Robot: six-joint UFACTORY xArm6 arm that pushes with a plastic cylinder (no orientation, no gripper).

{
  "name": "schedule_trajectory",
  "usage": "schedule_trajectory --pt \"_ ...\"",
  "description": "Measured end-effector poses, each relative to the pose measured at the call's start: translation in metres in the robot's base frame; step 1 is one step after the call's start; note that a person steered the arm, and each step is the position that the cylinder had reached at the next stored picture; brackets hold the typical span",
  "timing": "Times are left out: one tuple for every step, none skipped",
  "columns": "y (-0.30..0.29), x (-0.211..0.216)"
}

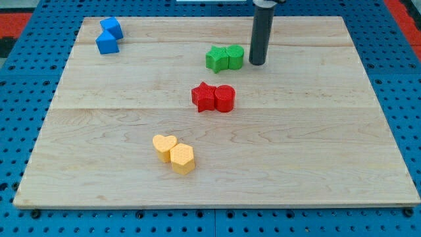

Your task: Move the green blocks to the top of the red blocks

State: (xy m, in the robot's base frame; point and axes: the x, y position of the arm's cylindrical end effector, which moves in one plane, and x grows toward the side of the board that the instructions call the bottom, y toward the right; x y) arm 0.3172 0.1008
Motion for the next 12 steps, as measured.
schedule_trajectory --pt "0.014 -0.028" --pt "-0.015 -0.022" --pt "-0.015 -0.004" --pt "-0.015 -0.001" --pt "-0.024 0.006" --pt "-0.026 0.006" --pt "-0.012 -0.037" --pt "-0.027 -0.041" --pt "-0.027 -0.024" --pt "-0.03 -0.013" --pt "-0.03 -0.013" --pt "-0.037 -0.006"
